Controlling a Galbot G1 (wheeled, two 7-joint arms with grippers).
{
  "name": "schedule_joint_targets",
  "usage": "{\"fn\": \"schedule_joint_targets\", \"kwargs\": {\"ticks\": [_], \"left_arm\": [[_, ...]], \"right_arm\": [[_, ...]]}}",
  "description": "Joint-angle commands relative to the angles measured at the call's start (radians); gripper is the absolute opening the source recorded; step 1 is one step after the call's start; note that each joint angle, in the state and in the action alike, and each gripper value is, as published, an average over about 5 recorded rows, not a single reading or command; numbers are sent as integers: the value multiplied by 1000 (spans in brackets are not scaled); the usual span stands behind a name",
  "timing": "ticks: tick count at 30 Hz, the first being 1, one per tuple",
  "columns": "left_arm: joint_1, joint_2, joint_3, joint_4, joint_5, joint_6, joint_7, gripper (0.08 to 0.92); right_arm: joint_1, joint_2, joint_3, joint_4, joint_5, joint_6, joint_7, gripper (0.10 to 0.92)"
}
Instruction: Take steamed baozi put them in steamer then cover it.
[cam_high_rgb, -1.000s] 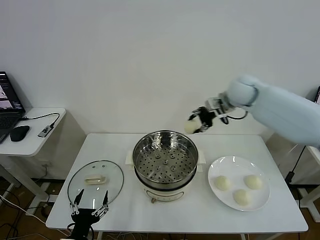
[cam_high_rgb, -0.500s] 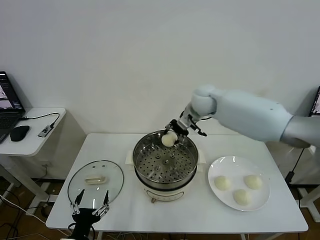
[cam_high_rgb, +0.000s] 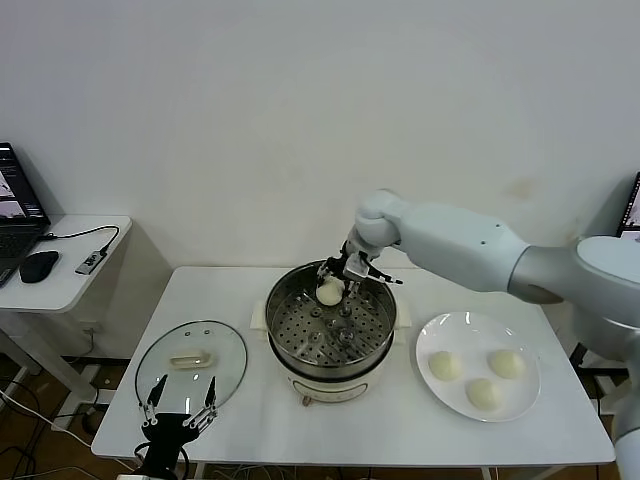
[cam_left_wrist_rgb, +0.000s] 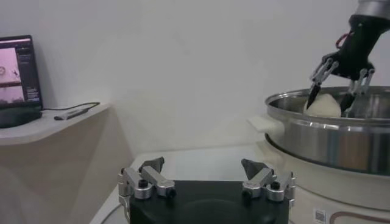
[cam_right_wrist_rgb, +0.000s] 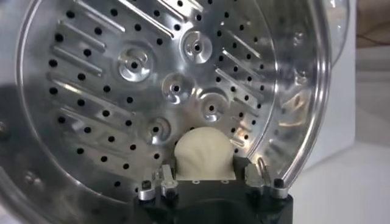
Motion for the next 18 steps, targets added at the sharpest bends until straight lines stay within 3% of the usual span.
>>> {"fn": "schedule_joint_targets", "kwargs": {"ticks": [1,5,9,18], "left_arm": [[-3,-1,4,1,0,1,0,823],[-3,2,7,-9,4,5,0,823],[0,7,4,-22,3,7,0,823],[-5,31,3,-34,-1,11,1,823]], "right_arm": [[-6,31,4,-35,-35,67,20,696],[103,-18,-57,71,195,-71,-44,791],[255,-131,-130,232,473,-388,-175,821],[380,-430,-165,467,628,-847,-223,823]]}}
